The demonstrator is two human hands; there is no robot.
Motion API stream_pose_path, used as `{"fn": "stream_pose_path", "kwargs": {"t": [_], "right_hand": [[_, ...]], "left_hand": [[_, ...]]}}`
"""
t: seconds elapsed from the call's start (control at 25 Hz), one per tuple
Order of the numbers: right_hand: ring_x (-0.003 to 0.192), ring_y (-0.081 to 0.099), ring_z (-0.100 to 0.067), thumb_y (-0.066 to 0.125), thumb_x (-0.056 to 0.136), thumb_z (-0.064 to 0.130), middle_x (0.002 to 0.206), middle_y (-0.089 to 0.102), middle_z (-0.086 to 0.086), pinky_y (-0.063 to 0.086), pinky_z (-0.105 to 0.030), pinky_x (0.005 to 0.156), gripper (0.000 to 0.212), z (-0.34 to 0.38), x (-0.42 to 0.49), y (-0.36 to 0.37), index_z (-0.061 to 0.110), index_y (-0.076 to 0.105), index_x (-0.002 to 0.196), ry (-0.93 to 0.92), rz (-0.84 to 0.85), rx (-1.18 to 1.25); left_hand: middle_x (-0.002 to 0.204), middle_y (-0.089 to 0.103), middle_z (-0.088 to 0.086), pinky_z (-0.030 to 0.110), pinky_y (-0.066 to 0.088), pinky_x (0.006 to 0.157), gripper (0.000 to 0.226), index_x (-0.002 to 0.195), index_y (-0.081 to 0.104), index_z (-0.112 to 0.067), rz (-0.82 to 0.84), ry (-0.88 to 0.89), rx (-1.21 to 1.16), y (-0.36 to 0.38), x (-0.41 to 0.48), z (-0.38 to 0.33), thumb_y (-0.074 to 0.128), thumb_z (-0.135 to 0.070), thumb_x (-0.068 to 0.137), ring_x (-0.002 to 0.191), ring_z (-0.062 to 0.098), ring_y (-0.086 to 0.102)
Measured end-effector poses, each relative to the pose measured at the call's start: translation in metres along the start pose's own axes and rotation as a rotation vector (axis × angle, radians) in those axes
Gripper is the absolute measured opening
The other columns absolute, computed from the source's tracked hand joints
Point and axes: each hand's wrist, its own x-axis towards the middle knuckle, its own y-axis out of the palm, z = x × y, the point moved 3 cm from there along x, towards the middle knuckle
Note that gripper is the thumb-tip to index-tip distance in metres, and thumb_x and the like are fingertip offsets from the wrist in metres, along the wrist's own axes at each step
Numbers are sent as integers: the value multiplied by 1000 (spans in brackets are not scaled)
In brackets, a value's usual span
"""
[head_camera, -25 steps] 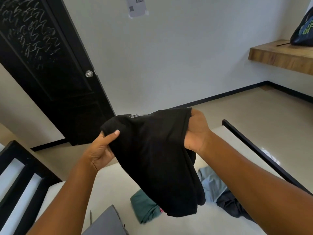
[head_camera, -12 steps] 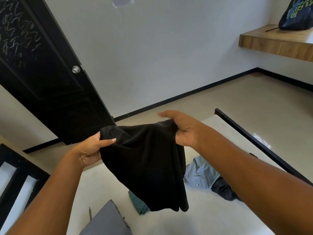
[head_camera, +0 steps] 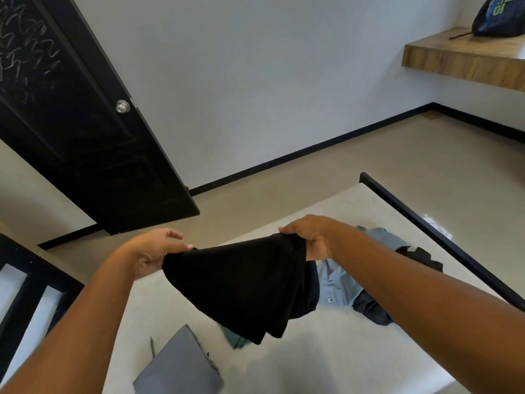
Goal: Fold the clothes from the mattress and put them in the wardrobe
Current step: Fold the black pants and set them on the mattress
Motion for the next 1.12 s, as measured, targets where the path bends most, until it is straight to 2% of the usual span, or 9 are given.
{"fn": "stream_pose_path", "kwargs": {"t": [0.12,0.28,0.44,0.56,0.64,0.8,0.88,1.0,1.12], "right_hand": [[96,72,-33,72,93,4,111,72,-23,63,-44,74,29,-2,5,-3,-6,64,118,-6,62,37],[109,68,-35,80,86,6,116,69,-23,55,-49,99,41,7,9,-8,-5,59,119,-133,-23,-66],[123,59,-34,91,73,13,131,60,-15,48,-49,108,80,15,8,-17,3,49,141,-296,-37,-274],[112,64,-25,84,83,18,112,67,-4,52,-36,100,46,29,6,-16,11,69,126,-507,-125,-802],[99,64,-19,74,92,27,104,69,-2,53,-32,91,29,38,10,-15,13,75,118,-624,-253,-1076],[121,52,-28,65,97,38,131,57,-6,48,-42,101,26,55,20,-19,20,75,113,-863,-603,-1311],[109,62,-28,58,102,34,119,66,-5,53,-43,95,24,59,20,-22,17,71,111,-952,-619,-1325],[75,67,-24,49,105,34,89,71,-5,59,-40,76,22,51,15,-33,17,62,109,-974,-600,-1271],[67,61,-18,52,103,35,79,66,0,54,-33,68,16,10,7,-42,22,61,103,-927,-423,-1373]], "left_hand": [[115,67,23,44,59,86,40,124,58,-6,-48,27,-57,4,1,3,74,-1,87,103,35,68],[117,65,22,47,57,89,24,120,63,-6,-87,113,-183,12,-3,7,63,-1,96,107,35,64],[118,66,16,41,56,95,29,117,69,-10,-38,273,-66,15,-9,8,69,2,90,113,31,64],[106,69,2,38,55,92,26,104,72,-24,-120,384,433,23,-3,9,76,-6,87,104,21,64],[98,64,-2,31,53,85,17,90,69,-28,-252,474,575,33,1,4,75,-13,90,97,19,62],[128,57,7,31,44,101,7,94,68,-14,-476,707,612,47,19,-12,74,-14,91,121,22,53],[129,64,9,34,48,101,4,100,67,-12,-464,732,552,51,26,-18,68,-12,96,122,24,59],[93,69,3,22,50,75,1,98,67,-16,-412,747,482,54,27,-18,67,-16,97,89,16,66],[78,66,-2,22,43,65,12,83,68,-21,-220,636,517,57,27,19,78,-17,89,75,11,61]]}}
